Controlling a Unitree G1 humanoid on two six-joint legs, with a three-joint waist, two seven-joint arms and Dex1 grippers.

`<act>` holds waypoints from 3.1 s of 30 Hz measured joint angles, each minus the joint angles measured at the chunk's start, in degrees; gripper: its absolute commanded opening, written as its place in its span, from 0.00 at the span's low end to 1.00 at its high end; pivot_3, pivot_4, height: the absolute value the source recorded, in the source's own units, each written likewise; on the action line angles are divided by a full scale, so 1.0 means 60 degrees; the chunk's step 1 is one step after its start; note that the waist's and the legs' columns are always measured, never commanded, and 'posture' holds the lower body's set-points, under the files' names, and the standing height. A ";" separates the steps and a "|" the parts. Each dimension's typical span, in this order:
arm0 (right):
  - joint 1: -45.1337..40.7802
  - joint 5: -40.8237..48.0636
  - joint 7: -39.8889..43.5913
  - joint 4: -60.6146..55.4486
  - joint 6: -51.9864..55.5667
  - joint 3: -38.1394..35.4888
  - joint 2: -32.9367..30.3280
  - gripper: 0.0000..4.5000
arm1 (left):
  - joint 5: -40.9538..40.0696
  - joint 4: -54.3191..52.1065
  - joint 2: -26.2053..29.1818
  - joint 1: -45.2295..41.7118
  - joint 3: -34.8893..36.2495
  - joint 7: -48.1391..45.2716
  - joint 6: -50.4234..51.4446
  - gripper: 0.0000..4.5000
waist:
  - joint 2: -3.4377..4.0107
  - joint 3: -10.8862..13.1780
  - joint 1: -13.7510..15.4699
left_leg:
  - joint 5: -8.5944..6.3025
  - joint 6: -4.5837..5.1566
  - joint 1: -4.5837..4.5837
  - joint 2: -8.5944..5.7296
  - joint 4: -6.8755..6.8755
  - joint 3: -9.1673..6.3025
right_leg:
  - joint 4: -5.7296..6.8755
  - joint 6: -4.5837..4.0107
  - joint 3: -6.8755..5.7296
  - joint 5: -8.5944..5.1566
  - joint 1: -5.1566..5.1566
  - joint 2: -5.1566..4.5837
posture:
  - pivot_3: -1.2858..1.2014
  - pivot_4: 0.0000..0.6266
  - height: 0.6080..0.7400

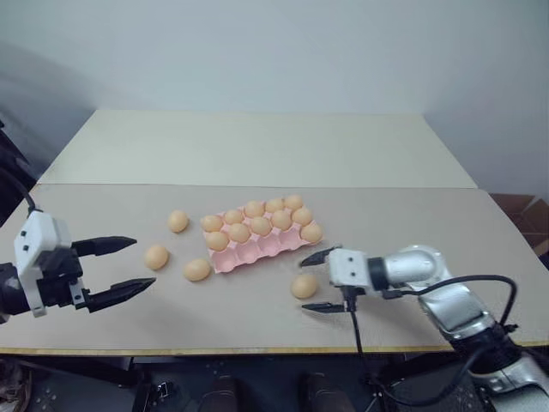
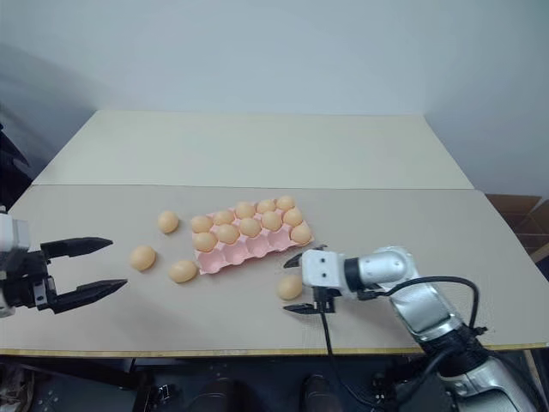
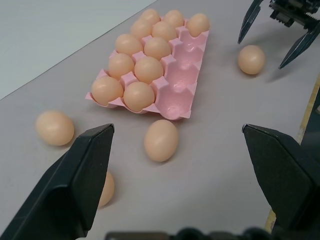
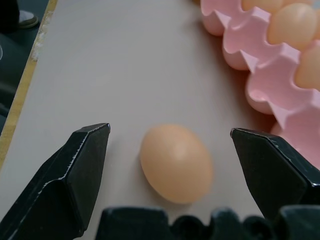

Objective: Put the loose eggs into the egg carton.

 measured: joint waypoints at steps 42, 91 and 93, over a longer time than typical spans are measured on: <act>-0.1280 0.1459 -0.0771 0.0324 0.1982 -0.2675 0.0237 0.99 | 0.0037 -0.0153 -0.0056 0.0447 0.0346 0.0303 -0.0088 1.00 | -0.0007 -0.0004 -0.0136 | -0.0002 -0.0001 -0.0001 0.0000 -0.0003 0.0024 | -0.0010 0.0002 0.0026 0.0020 -0.0005 0.0001 | 0.52 0.24 1.00; 0.1837 0.4935 0.0975 -0.1143 0.2328 -0.5868 -0.2292 0.99 | 0.3562 0.4220 -0.0741 -0.4622 -0.6311 -0.0386 -0.2715 1.00 | -0.0014 -0.0008 0.0022 | -0.0002 0.0000 0.0009 -0.0001 -0.0005 0.0049 | -0.0005 0.0061 0.0070 0.0057 -0.0005 0.0014 | 0.52 0.24 1.00; 0.1916 0.5021 0.0911 -0.1285 0.2342 -0.5920 -0.2316 0.99 | 0.3852 0.4514 -0.0899 -0.4791 -0.6675 -0.0382 -0.2943 1.00 | -0.0015 -0.0008 0.0019 | -0.0002 0.0000 0.0011 0.0001 -0.0005 0.0049 | -0.0004 0.0062 0.0071 0.0057 -0.0006 0.0019 | 0.52 0.24 1.00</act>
